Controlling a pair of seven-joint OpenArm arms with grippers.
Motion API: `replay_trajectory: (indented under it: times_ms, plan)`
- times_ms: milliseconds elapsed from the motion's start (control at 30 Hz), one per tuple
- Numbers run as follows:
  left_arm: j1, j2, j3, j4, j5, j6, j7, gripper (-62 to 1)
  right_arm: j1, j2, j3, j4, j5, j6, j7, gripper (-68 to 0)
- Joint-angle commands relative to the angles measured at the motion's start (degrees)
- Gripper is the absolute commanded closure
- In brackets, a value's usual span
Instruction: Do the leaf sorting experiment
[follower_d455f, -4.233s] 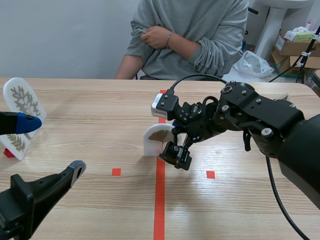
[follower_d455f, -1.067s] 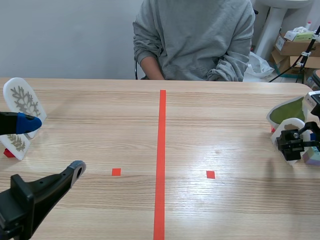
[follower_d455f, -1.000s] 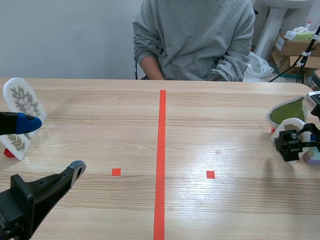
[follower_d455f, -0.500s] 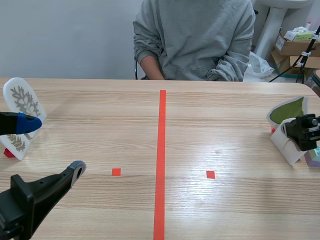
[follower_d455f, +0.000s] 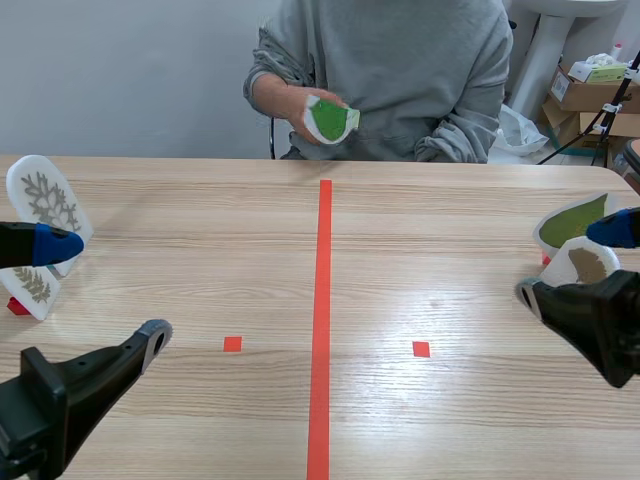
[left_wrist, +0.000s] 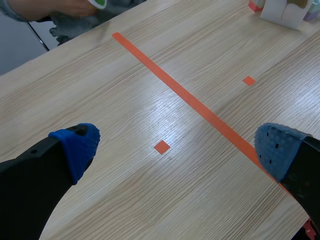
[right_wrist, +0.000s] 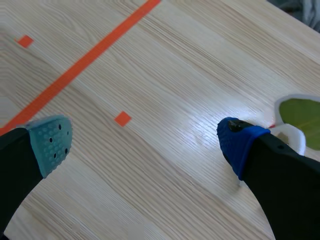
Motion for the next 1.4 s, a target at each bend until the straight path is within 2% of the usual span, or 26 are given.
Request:
replay_trajectory:
  times_ms: [0, 200, 400, 1367]
  plan:
    - [-0.2, 0.15, -0.26, 0.7, -0.61, -0.11, -0.87, -62.3, -0.79, -0.28, 0.35, 0.26, 1.53, 0.31, 0.46, -59.4]
    - [-0.2, 0.15, -0.26, 0.7, -0.66, -0.11, -0.83, -62.3, -6.47, -0.85, 0.31, 6.97, 2.86, 0.31, 0.04, -59.4]
    - [-0.17, 0.15, -0.26, 0.7, -3.67, -0.11, -0.81, -62.3, -11.54, -0.85, 0.31, 11.63, 2.86, 0.31, -0.17, -59.4]
    - [-0.17, 0.15, -0.26, 0.7, -3.61, -0.11, -0.39, -62.3, -12.55, -0.85, 0.26, 11.65, 3.02, 0.31, 1.6, -59.3]
